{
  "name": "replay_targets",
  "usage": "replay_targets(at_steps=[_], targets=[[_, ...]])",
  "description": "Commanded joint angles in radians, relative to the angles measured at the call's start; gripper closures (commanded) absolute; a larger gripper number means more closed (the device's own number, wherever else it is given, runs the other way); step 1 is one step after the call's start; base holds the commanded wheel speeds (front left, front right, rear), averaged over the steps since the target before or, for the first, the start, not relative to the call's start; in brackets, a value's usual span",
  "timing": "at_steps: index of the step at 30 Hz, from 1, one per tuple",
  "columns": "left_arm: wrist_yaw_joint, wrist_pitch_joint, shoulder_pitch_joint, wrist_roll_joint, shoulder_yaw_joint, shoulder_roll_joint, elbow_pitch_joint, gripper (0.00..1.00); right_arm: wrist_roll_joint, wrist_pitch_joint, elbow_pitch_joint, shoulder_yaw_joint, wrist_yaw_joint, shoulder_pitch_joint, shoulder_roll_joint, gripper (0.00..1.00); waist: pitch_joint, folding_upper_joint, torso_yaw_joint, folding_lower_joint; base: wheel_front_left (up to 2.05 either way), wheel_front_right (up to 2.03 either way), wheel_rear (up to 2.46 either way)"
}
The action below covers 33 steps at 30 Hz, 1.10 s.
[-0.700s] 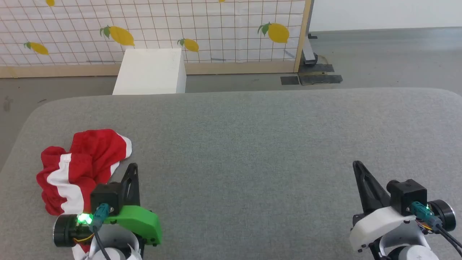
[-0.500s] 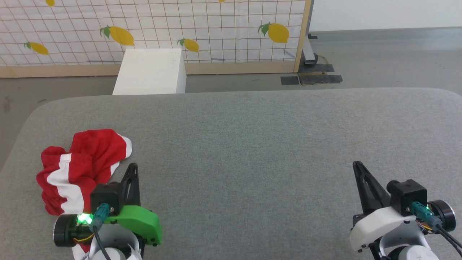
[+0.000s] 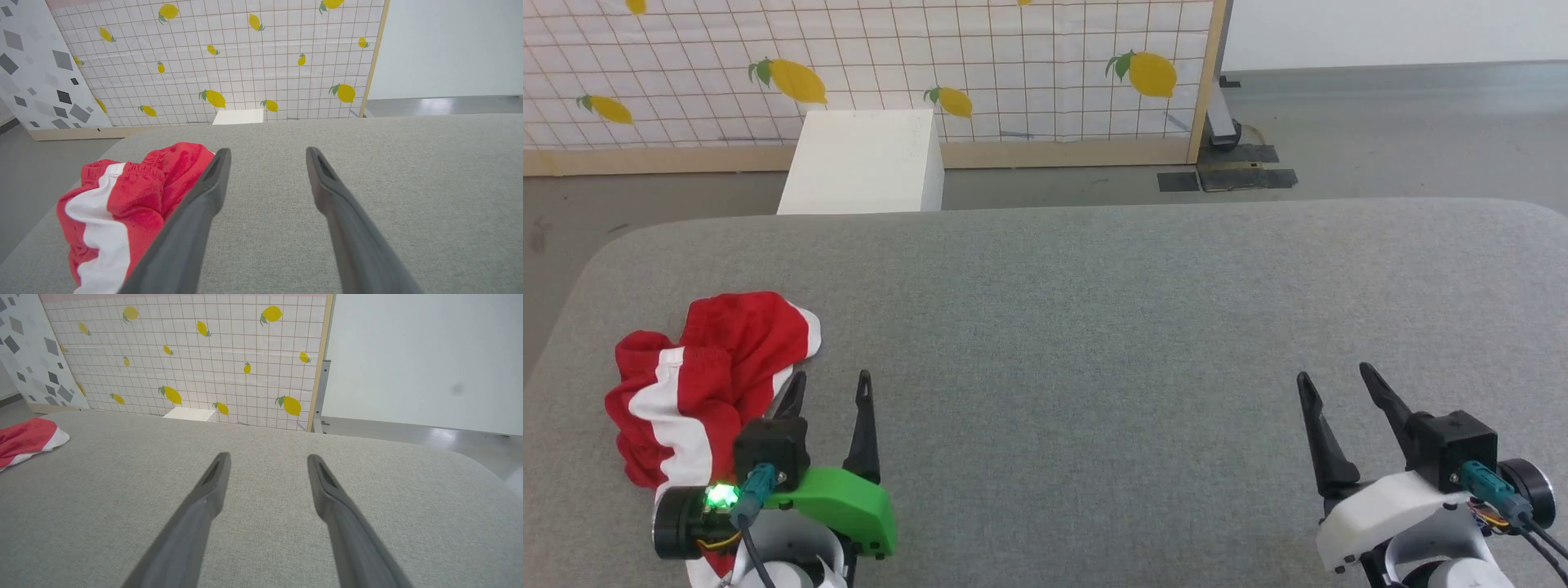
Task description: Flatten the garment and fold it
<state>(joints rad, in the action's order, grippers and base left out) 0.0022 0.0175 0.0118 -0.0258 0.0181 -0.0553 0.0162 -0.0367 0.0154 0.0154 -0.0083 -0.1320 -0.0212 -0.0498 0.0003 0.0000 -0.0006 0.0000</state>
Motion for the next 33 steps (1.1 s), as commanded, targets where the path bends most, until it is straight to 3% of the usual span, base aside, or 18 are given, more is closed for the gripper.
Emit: replay_targets(at_steps=[1,18,33], targets=[[0.007,0.011,-0.007,-0.007,0.005,0.001,0.005,0.0,-0.014,0.012,0.004,-0.004,0.0,-0.011,0.0,0.0,0.0,0.0,0.0,0.0,0.0,0.0,0.0],[0.018,0.045,-0.016,-0.033,0.021,0.001,0.023,0.0,-0.057,0.046,0.023,-0.011,0.0,-0.029,0.0,0.0,-0.001,0.0,0.021,0.0,0.0,0.0,0.0],[0.032,0.076,-0.027,-0.058,0.024,0.002,0.035,0.0,-0.082,0.077,0.041,-0.004,0.0,-0.032,0.0,0.0,0.003,0.0,0.093,0.0,0.0,0.0,0.0]])
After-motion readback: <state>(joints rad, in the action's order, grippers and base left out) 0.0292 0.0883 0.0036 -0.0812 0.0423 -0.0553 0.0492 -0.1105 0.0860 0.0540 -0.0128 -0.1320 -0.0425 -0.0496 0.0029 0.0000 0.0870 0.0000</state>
